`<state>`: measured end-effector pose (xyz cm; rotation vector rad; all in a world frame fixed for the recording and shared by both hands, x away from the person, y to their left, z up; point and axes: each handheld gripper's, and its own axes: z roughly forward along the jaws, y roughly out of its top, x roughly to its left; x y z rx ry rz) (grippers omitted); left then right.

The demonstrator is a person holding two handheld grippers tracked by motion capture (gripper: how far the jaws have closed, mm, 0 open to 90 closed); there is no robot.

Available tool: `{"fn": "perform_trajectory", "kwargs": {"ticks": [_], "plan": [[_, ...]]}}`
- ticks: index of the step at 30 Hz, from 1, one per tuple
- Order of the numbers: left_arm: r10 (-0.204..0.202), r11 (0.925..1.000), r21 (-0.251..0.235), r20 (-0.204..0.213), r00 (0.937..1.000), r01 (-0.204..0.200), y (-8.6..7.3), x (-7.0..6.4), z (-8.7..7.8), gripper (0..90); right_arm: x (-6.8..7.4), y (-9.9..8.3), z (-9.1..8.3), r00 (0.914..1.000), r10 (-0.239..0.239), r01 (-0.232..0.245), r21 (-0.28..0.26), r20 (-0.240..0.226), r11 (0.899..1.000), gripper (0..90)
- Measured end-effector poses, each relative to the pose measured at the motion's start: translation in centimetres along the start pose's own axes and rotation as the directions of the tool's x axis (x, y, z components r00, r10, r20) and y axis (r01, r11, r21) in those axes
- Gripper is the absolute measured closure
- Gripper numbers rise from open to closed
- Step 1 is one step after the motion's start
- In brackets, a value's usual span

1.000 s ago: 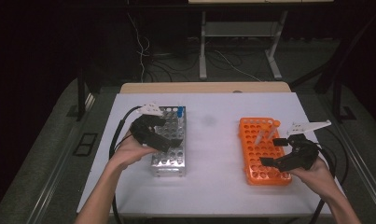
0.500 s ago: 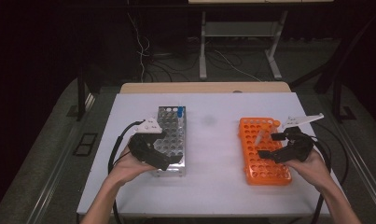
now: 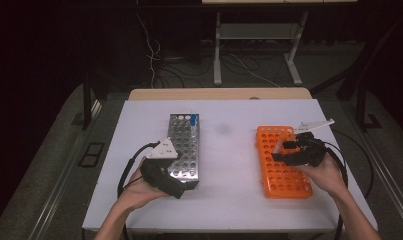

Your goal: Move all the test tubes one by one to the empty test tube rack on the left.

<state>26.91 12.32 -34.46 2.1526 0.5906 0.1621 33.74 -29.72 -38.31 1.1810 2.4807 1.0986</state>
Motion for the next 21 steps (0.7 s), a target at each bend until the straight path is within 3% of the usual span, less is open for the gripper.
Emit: {"fn": "perform_trajectory", "kwargs": {"ticks": [13, 21], "plan": [[0.011, 0.9999, 0.012, 0.023, 0.9997, -0.011, -0.7, -1.1, 0.3, 0.0, -0.4, 0.1, 1.3, 0.9962, 0.005, -0.004, -0.006, 0.087, 1.0, 70.5], [0.013, 0.9997, 0.018, 0.029, 0.9995, -0.013, -1.1, -1.2, 0.4, 0.0, 0.2, 0.6, 1.0, 0.9955, -0.022, 0.025, -0.032, 0.092, 0.999, 74.0]]}}
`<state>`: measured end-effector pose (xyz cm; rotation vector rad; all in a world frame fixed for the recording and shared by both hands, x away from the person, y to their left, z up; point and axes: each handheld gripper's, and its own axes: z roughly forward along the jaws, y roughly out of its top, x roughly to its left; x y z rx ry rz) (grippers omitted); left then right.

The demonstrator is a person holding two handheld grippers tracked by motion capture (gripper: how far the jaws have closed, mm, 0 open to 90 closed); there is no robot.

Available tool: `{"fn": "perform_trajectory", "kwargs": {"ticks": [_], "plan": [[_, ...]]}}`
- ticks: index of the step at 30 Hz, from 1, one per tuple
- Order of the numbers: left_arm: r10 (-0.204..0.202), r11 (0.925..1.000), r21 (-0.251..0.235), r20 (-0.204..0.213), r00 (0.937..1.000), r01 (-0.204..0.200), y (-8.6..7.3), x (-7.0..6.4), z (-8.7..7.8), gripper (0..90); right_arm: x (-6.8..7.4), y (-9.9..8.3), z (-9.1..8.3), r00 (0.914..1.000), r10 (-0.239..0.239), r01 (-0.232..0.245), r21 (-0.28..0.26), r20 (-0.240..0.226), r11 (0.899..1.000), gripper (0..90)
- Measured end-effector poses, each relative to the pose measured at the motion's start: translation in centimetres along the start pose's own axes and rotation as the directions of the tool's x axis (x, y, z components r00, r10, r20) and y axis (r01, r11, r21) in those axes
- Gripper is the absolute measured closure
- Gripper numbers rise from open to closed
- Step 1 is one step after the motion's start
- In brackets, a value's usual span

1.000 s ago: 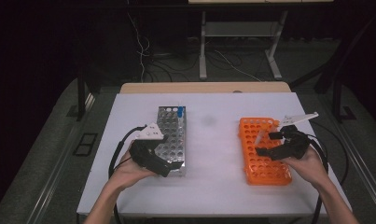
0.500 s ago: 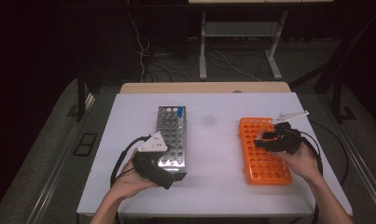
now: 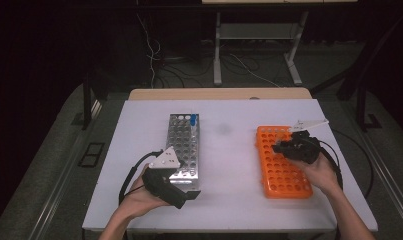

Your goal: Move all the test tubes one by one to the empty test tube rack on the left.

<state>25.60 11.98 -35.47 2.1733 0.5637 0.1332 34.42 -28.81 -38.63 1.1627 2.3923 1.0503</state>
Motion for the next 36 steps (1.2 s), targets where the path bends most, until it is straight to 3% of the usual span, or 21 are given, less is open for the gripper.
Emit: {"fn": "perform_trajectory", "kwargs": {"ticks": [9, 16, 24, 36], "plan": [[-0.009, 0.9998, 0.016, 0.002, 1.0, 0.009, -0.1, 0.4, 0.5, 0.0, 0.7, 1.4, -2.7, 0.9995, -0.03, 0.03, -0.062, -0.001, 0.998, 74.1], [-0.021, 0.9994, 0.025, 0.0, 0.9998, 0.021, -0.3, 1.0, 1.1, 0.0, 2.7, 2.8, -4.5, 0.9929, -0.077, 0.068, -0.096, -0.091, 0.993, 74.1], [-0.041, 0.999, 0.016, 0.016, 0.999, 0.041, -0.1, 1.3, 1.6, 0.0, 5.8, 3.7, -4.7, 0.9696, -0.141, 0.123, -0.103, -0.2, 0.987, 74.1], [-0.005, 0.9999, 0.013, 0.046, 0.9989, 0.005, 2.3, 1.3, 1.4, 0.2, 9.2, 5.0, -4.4, 0.9288, -0.225, 0.208, -0.089, -0.294, 0.974, 74.1]]}}
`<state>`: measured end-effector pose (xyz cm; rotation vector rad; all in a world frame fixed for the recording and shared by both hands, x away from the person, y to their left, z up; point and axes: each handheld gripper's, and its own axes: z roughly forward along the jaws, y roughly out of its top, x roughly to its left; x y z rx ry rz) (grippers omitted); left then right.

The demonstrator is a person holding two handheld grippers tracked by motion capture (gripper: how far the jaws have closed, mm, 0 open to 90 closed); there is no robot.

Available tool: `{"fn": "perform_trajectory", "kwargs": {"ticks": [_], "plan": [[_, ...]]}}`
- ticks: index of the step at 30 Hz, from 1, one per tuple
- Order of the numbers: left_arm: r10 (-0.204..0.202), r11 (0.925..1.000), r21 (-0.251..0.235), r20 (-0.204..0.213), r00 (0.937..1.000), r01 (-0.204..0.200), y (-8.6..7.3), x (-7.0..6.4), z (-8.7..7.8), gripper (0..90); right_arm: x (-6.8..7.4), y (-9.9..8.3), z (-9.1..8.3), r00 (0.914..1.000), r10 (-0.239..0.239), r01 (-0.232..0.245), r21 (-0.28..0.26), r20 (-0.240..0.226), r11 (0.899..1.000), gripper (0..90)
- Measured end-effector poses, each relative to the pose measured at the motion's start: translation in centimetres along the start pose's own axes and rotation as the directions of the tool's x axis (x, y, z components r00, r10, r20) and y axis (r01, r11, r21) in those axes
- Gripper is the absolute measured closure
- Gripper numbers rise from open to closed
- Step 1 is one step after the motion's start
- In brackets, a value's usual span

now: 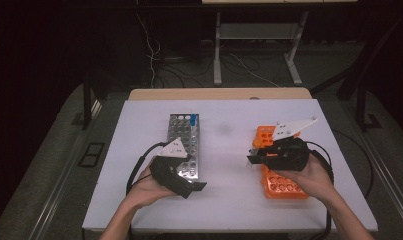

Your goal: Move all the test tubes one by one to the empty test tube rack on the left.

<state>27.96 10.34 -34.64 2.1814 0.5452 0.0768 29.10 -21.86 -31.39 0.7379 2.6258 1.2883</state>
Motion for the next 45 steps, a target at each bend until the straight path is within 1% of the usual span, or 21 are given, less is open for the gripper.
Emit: {"fn": "perform_trajectory", "kwargs": {"ticks": [4, 8, 15, 20, 23, 28, 31, 34, 37, 39, 40, 42, 44, 45], "plan": [[0.025, 0.9996, 0.008, 0.016, 0.9995, -0.025, 1.3, 0.1, -0.1, 2.1, 0.7, 0.5, 0.7, 0.9994, -0.025, 0.025, 0.022, -0.024, 0.999, 74.1], [0.038, 0.9993, 0.004, 0.033, 0.9987, -0.038, 2.7, 0.5, -0.3, 6.0, 1.2, 0.9, 1.5, 0.998, -0.045, 0.046, 0.038, -0.045, 0.998, 74.1], [0.048, 0.9988, -0.009, 0.06, 0.9971, -0.047, 4.9, 1.2, -0.4, 14.2, 1.7, 1.4, 2.4, 0.9955, -0.062, 0.065, 0.049, -0.071, 0.997, 74.1], [0.064, 0.998, -0.01, 0.095, 0.9935, -0.063, 6.2, 1.3, -0.1, 19.7, 1.9, 1.6, 3.0, 0.9941, -0.068, 0.073, 0.061, -0.085, 0.995, 74.1], [0.078, 0.997, -0.008, 0.121, 0.9896, -0.077, 7.0, 1.2, 0.3, 23.6, 2.0, 1.7, 3.4, 0.9931, -0.073, 0.079, 0.065, -0.092, 0.995, 74.0], [0.109, 0.9939, -0.004, 0.164, 0.9804, -0.11, 8.3, 0.8, 0.9, 31.3, 2.2, 2.0, 4.0, 0.9912, -0.079, 0.087, 0.072, -0.107, 0.994, 74.1], [0.137, 0.9899, 0.013, 0.184, 0.9735, -0.141, 8.9, 0.6, 1.2, 36.2, 2.2, 2.2, 4.4, 0.9905, -0.085, 0.094, 0.077, -0.107, 0.993, 74.1], [0.147, 0.9875, 0.025, 0.202, 0.9683, -0.155, 9.3, 0.3, 1.6, 40.9, 2.3, 2.3, 4.8, 0.9895, -0.091, 0.1, 0.081, -0.113, 0.992, 74.1], [0.157, 0.9853, 0.033, 0.209, 0.9651, -0.168, 9.4, 0.2, 1.9, 48.2, 2.4, 2.4, 4.9, 0.9886, -0.095, 0.105, 0.083, -0.117, 0.991, 74.0], [0.171, 0.9825, 0.036, 0.215, 0.9615, -0.183, 9.4, 0.1, 2.0, 54.7, 2.5, 2.4, 5.0, 0.988, -0.1, 0.11, 0.081, -0.118, 0.991, 74.0], [0.176, 0.9813, 0.04, 0.218, 0.9601, -0.189, 9.4, 0.1, 2.1, 58.9, 2.5, 2.4, 5.0, 0.9881, -0.098, 0.108, 0.081, -0.118, 0.991, 74.0], [0.176, 0.9808, 0.044, 0.22, 0.9595, -0.19, 9.4, 0.1, 2.1, 67.3, 2.5, 2.4, 5.1, 0.9885, -0.097, 0.107, 0.081, -0.115, 0.991, 74.0], [0.179, 0.9802, 0.044, 0.224, 0.9581, -0.193, 9.5, 0.2, 2.1, 68.3, 2.5, 2.4, 5.0, 0.9893, -0.094, 0.103, 0.079, -0.111, 0.992, 74.0], [0.176, 0.9806, 0.044, 0.225, 0.9584, -0.191, 9.5, 0.2, 2.1, 68.6, 2.5, 2.4, 5.0, 0.9893, -0.094, 0.103, 0.076, -0.111, 0.992, 73.9]]}}
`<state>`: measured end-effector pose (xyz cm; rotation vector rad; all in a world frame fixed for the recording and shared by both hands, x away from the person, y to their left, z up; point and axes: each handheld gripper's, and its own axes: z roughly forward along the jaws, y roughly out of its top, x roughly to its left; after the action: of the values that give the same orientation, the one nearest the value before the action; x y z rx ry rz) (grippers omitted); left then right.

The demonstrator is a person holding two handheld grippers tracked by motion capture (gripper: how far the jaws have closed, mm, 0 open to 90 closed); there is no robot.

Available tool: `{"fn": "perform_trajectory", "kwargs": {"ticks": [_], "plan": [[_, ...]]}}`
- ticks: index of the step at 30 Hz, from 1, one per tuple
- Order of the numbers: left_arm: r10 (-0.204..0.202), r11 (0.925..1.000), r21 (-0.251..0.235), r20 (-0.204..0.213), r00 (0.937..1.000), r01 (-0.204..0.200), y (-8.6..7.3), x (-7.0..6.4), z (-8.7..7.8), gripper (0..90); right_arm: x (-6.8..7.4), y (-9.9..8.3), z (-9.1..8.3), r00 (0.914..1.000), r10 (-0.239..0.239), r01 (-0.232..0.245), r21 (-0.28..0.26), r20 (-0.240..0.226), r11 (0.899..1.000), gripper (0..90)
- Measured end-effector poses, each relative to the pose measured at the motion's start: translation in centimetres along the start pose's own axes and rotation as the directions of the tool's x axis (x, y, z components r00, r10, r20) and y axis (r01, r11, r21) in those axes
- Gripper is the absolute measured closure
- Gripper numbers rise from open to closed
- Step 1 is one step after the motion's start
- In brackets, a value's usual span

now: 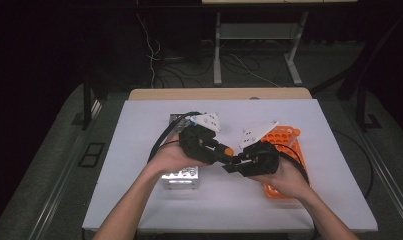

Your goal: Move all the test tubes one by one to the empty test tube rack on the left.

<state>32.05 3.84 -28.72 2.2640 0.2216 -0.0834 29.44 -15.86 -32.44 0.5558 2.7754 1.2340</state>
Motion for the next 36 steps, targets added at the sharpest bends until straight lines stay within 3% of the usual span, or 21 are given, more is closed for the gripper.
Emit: {"fn": "perform_trajectory", "kwargs": {"ticks": [2, 4, 10, 23, 30, 32, 36], "plan": [[-0.003, 1.0, -0.002, -0.008, 1.0, 0.003, 0.0, 0.1, -0.2, 68.7, 0.0, 0.0, 0.0, 1.0, 0.002, -0.002, -0.006, 0.005, 1.0, 72.8], [-0.018, 0.9998, -0.009, -0.023, 0.9996, 0.017, -0.1, 0.4, -0.5, 68.8, -0.1, -0.1, -0.2, 0.9998, 0.007, -0.007, -0.018, 0.018, 1.0, 60.6], [-0.057, 0.9982, -0.023, -0.076, 0.9955, 0.055, -0.8, 1.6, -2.0, 68.9, -0.6, -1.1, -1.5, 0.9971, 0.055, -0.052, -0.047, 0.052, 0.998, 49.0], [-0.133, 0.9902, -0.069, -0.19, 0.9728, 0.122, -2.0, 4.0, -4.8, 69.0, -1.7, -4.0, -4.2, 0.9786, 0.153, -0.142, -0.087, 0.138, 0.986, 18.4], [-0.165, 0.985, -0.088, -0.23, 0.9591, 0.148, -2.5, 5.1, -6.2, 69.0, -2.4, -5.6, -5.7, 0.9676, 0.223, -0.212, -0.103, 0.118, 0.972, 9.5], [-0.17, 0.9842, -0.09, -0.238, 0.9563, 0.152, -2.6, 5.4, -6.4, 69.0, -2.5, -6.0, -6.1, 0.9642, 0.241, -0.228, -0.111, 0.112, 0.967, 0.0], [-0.179, 0.9828, -0.09, -0.257, 0.9495, 0.161, -2.8, 6.1, -6.6, 69.0, -2.7, -7.0, -6.8, 0.9539, 0.269, -0.252, -0.13, 0.133, 0.959, 0.3]]}}
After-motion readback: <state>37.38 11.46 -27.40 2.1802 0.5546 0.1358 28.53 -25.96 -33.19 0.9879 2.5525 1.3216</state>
